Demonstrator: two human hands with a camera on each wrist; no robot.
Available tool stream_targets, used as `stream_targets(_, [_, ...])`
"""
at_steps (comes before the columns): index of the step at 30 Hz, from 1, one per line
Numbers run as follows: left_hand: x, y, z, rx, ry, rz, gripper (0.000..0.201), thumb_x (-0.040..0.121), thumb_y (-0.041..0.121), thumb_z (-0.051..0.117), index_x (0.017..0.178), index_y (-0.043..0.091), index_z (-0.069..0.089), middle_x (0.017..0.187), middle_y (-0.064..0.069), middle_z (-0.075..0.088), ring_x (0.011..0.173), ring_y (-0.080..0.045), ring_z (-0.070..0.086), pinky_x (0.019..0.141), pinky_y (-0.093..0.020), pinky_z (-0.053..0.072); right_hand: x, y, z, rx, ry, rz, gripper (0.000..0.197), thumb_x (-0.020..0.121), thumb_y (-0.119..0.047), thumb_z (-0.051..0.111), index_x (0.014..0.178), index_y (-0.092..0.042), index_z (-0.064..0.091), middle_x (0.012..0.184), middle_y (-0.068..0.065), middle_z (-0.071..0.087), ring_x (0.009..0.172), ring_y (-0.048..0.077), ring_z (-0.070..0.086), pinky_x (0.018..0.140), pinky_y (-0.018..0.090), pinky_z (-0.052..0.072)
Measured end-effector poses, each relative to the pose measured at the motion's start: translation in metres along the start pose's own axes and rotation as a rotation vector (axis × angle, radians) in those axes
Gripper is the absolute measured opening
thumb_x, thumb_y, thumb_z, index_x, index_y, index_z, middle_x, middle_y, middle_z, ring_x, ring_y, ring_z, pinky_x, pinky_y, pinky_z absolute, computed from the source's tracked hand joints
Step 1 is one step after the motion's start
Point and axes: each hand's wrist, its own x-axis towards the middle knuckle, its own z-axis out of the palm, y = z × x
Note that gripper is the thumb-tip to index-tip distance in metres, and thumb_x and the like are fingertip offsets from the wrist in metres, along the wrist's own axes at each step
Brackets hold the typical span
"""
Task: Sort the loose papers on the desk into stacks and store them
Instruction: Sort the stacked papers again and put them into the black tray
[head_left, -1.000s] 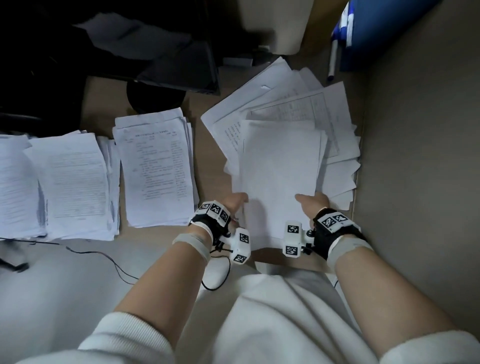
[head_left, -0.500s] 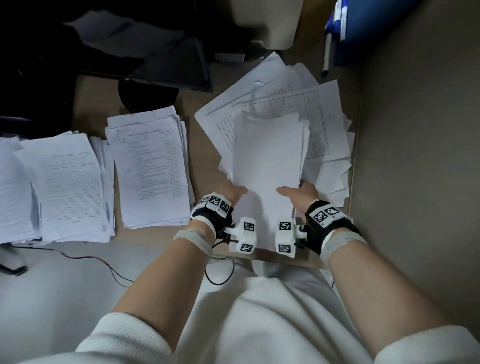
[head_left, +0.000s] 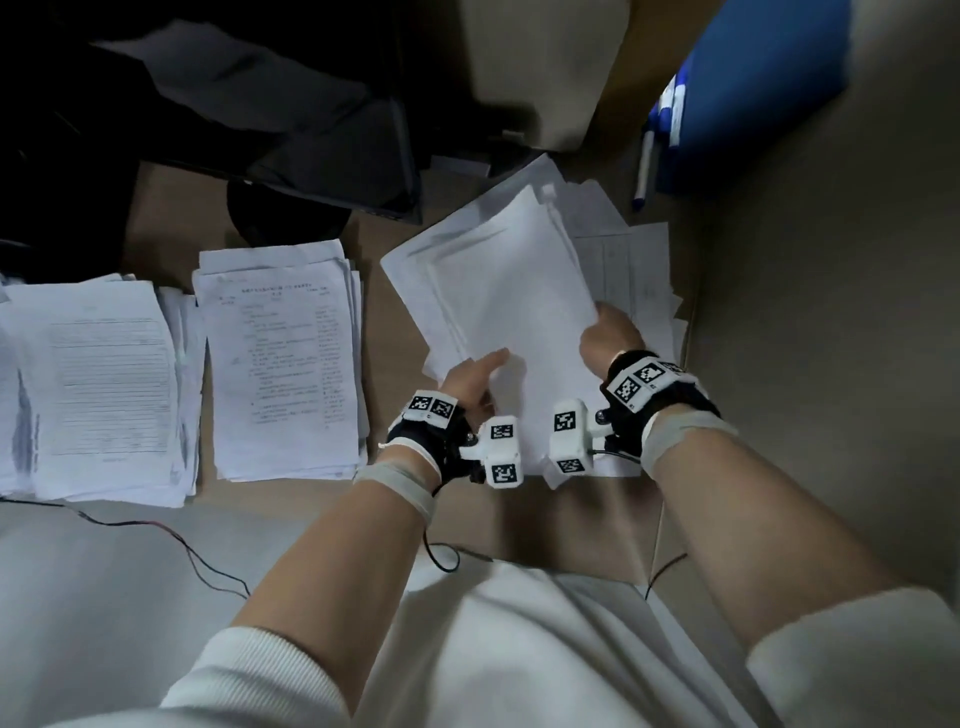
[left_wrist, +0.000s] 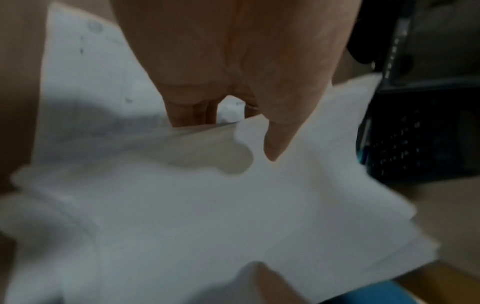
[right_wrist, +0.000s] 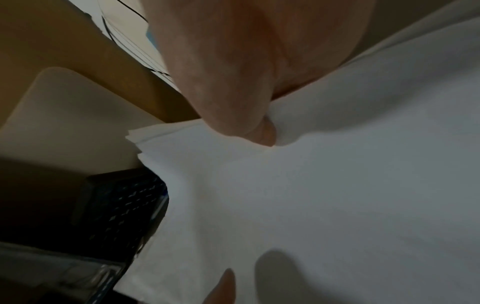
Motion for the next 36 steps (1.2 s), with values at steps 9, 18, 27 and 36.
stream_targets(9, [0.017, 0.022, 0.016, -0.088, 0.096, 0.155, 0.023, 0.084, 0.024, 0.079, 0.107, 0.02, 0.073, 0.105, -0.01, 0.076, 0.087, -0.027, 0.071, 0.083, -0.04, 0.057, 0.028, 0.019, -0.016, 0.017, -0.036, 0.07, 0.035, 0.097, 0.0, 0.038, 0.124, -0.003, 0.061, 0.125, 0.02, 0.062, 0.113, 0.037, 0.058, 0.09, 0.032, 0.043])
stream_targets(18, [0.012, 0.049, 0.009, 0.281, 0.272, 0.253, 0.046, 0.078, 0.03, 0.076, 0.115, 0.003, 0.068, 0.103, -0.007, 0.07, 0.095, -0.026, 0.067, 0.087, -0.031, 0.054, 0.026, 0.02, -0.009, 0.03, -0.042, 0.124, 0.036, 0.096, -0.003, 0.04, 0.124, -0.002, 0.061, 0.125, 0.019, 0.062, 0.112, 0.037, 0.059, 0.088, 0.033, 0.044])
stream_targets(27, [-0.003, 0.05, -0.028, 0.396, 0.217, 0.355, 0.055, 0.08, 0.014, 0.076, 0.128, 0.003, 0.052, 0.12, -0.013, 0.062, 0.11, -0.034, 0.063, 0.087, -0.036, 0.052, 0.001, 0.031, 0.015, -0.047, -0.064, 0.177, 0.031, 0.098, -0.009, 0.04, 0.118, -0.001, 0.062, 0.118, 0.021, 0.064, 0.088, 0.029, 0.053, 0.076, 0.03, 0.04])
stream_targets(36, [0.006, -0.008, -0.029, 0.107, 0.095, 0.209, 0.085, 0.057, 0.032, 0.089, 0.13, 0.008, 0.054, 0.121, -0.009, 0.069, 0.102, -0.027, 0.068, 0.091, -0.049, 0.058, -0.011, 0.066, 0.027, 0.064, 0.022, 0.237, 0.091, 0.079, -0.024, 0.076, 0.151, -0.011, 0.023, 0.152, 0.014, 0.031, 0.135, 0.036, 0.039, 0.11, 0.045, 0.039])
